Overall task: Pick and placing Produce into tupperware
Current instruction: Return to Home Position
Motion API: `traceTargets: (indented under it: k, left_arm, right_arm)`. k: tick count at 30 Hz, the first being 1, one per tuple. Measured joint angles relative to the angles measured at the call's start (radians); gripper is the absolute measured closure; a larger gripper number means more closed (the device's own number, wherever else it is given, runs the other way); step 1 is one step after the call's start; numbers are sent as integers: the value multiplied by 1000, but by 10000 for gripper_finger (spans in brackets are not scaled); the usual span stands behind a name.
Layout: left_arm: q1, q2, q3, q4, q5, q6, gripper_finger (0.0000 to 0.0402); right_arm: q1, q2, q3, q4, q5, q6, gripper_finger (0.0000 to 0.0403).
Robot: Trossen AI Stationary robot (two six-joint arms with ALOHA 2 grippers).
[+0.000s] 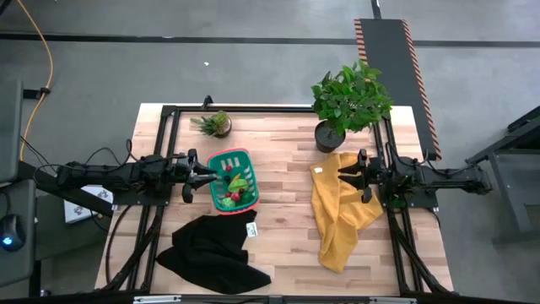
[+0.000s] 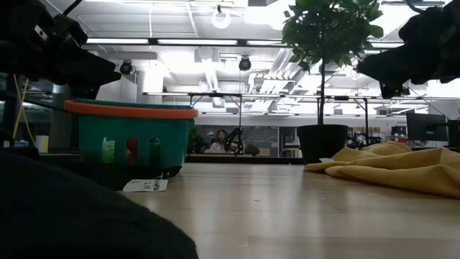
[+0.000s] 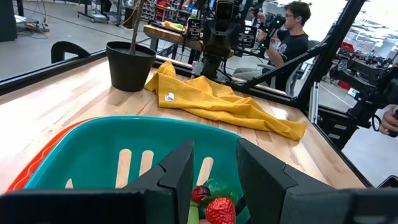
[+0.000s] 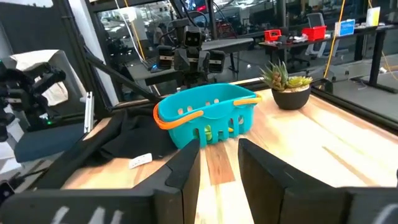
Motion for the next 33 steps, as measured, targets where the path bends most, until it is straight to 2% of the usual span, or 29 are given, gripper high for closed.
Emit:
traceTargets:
  k: [33]
  left_arm:
    - [0,0,0,0,0,0,291]
  right_arm:
    - [0,1,-1,0,0,34,304]
